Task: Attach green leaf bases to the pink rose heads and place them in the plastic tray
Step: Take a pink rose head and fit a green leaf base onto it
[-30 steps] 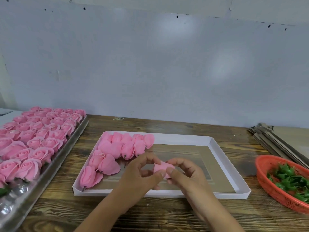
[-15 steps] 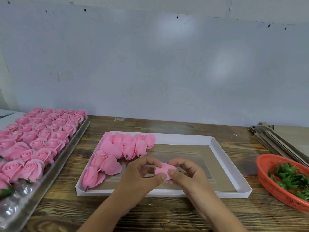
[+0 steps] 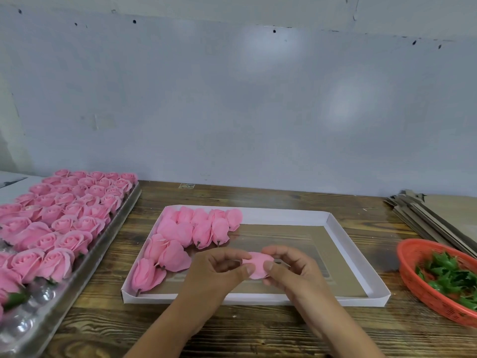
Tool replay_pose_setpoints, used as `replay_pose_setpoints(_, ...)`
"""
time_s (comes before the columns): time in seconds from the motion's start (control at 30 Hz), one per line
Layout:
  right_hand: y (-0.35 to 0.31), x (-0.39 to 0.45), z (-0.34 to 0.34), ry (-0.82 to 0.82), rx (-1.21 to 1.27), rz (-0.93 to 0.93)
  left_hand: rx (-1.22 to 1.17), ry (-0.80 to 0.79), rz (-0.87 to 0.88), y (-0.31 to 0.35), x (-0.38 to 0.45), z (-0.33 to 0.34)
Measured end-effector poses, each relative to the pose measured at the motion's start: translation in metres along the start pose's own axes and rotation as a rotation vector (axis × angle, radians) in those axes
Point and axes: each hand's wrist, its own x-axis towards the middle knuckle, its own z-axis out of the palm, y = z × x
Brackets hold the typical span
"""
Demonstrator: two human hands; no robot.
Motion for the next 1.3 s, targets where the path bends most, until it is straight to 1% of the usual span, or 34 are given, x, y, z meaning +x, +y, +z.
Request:
replay_pose_setpoints(0.13, -0.001, 0.000, 0.000, 0.030, -0.058, 0.004, -0.008, 0.002, -0.016, -0.001, 0.000, -0.001)
replay_pose_setpoints(0.4, -0.005, -0.003, 0.000, 0.030, -0.176, -0.015, -0.062, -0.044, -0.093, 0.000, 0.000, -0.003)
replay_pose_setpoints(0.57, -0.007, -0.004, 0.001, 0.031, -0.192, -0.026, -0.099, -0.045, -0.134, 0.002, 0.000, -0.005)
replay_pose_setpoints(0.8, -0.005, -0.003, 0.000, 0.031, -0.186, -0.023, -0.024, -0.015, -0.153, 0.001, -0.002, -0.004)
replay_pose_setpoints(0.93, -0.007, -0.002, -0.002, 0.032, -0.210, -0.023, -0.059, -0.007, -0.167, 0.004, -0.002, -0.004)
replay_pose_setpoints(0.97, -0.009, -0.001, -0.005, 0.067, -0.253, -0.045, -0.070, -0.004, -0.171, 0.005, -0.002, -0.004)
replay_pose_setpoints(1.03, -0.017, 0.003, -0.017, 0.192, -0.403, -0.105, -0.080, 0.005, -0.178, 0.005, -0.002, -0.003)
replay_pose_setpoints(1.13, -0.040, 0.006, -0.054, 0.372, -0.772, -0.184, -0.092, 0.006, -0.178, 0.005, -0.002, -0.003)
replay_pose_setpoints(1.23, -0.061, 0.001, -0.104, 0.607, -0.992, -0.151, -0.106, 0.004, -0.166, 0.005, -0.002, -0.004)
replay_pose_setpoints(1.3, -0.063, 0.002, -0.151, 0.766, -1.076, -0.070, -0.107, -0.003, -0.160, 0.004, -0.001, -0.003)
